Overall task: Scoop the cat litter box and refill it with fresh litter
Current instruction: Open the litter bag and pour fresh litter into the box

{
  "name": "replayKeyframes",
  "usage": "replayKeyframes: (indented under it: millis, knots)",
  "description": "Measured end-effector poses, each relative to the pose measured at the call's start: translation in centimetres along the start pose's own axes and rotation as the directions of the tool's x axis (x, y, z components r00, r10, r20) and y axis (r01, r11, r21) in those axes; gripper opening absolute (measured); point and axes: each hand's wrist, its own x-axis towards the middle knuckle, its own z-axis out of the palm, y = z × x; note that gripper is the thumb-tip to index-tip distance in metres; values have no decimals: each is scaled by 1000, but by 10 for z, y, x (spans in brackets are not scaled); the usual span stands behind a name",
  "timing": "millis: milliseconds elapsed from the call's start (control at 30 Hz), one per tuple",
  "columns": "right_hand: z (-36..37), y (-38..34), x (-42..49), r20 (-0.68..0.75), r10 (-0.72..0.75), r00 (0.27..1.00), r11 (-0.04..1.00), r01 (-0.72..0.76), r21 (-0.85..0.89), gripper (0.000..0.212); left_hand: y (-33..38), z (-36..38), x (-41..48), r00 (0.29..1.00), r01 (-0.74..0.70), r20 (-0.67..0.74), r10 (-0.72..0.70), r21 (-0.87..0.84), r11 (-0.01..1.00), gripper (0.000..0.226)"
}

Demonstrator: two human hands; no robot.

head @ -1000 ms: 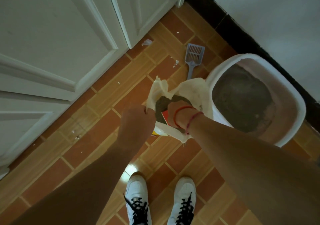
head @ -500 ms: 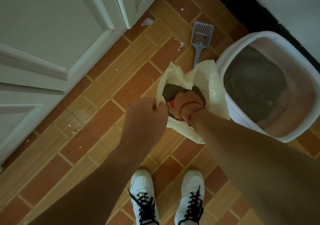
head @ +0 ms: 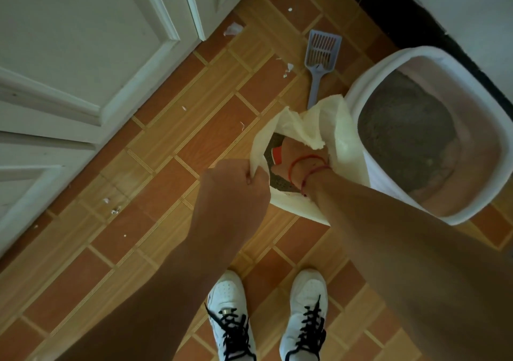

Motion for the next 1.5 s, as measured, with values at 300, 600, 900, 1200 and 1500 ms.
replayKeyframes:
  millis: [300, 600, 900, 1200, 1500]
  knots:
    - [14, -5, -4, -146, 34, 989, 992, -16, 123, 59, -3, 3, -5, 1000, -10, 4, 10, 12, 1000, 40]
    - [-11, 15, -13, 73, 85, 994, 902, -108, 418, 42, 6, 3, -10, 999, -20, -41, 23, 58, 998, 42]
    - [-43, 18, -67, -14, 13, 1000, 864, -4, 503, 15, 13, -1, -13, 998, 1, -55, 7, 141, 990, 46]
    - [-83, 38, -123, -17, -137, 990, 771, 118, 626, 10, 23, -2, -12, 986, 156, -83, -145, 143, 977, 31]
    - [-113, 93, -166, -101, -201, 974, 292, 158, 943, 43, 35, 10, -11, 981, 173, -116, -154, 176, 969, 34]
